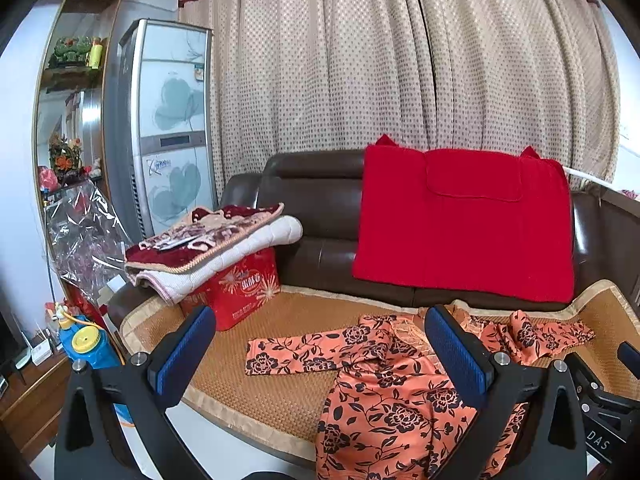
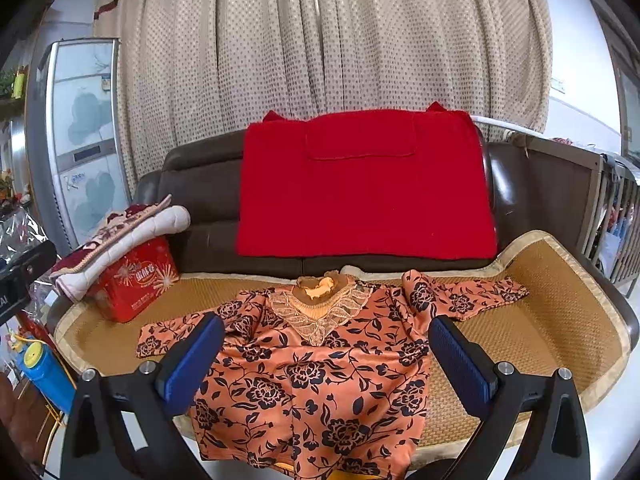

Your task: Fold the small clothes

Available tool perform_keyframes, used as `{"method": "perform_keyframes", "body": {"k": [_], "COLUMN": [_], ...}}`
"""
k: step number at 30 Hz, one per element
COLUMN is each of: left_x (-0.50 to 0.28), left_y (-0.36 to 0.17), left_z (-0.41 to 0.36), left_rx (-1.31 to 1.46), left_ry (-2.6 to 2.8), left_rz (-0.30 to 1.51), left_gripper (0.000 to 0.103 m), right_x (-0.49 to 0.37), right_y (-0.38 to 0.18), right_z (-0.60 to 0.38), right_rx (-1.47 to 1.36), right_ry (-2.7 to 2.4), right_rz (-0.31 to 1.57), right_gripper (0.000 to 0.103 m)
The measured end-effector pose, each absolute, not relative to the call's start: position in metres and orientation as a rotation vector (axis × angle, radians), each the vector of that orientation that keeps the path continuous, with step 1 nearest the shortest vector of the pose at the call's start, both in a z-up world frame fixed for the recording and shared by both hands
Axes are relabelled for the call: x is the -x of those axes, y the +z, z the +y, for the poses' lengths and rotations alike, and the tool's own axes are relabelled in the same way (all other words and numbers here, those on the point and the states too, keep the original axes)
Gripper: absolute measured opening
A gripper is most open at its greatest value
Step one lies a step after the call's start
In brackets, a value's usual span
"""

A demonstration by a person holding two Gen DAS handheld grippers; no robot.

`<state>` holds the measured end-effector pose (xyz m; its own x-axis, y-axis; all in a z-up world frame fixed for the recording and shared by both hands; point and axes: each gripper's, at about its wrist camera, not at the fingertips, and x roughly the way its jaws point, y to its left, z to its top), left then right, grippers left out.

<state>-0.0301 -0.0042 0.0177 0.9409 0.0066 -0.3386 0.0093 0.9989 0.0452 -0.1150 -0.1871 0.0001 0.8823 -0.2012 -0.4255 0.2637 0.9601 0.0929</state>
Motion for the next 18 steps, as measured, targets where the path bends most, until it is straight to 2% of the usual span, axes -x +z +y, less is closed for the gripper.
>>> {"method": "perform_keyframes", "body": {"k": [9, 18], "left_x": [0.031, -0.002], "left_y": [0.021, 0.004], "left_z": [-0.009, -0.014], "left_rx": [-0.055, -0.065], "left_ry": [-0.018, -0.008], "left_rz": [0.345, 0.396], "left_gripper": [0.103, 0.103], "right_x": [0.116, 0.078], "right_y": [0.004, -0.009], "right_z": [-0.19, -0.197], "right_rx": [-0.139, -0.15], "right_ry": [-0.253, -0.255], "right_rz": [0.428, 0.468], "right_gripper": [0.103, 0.103]}}
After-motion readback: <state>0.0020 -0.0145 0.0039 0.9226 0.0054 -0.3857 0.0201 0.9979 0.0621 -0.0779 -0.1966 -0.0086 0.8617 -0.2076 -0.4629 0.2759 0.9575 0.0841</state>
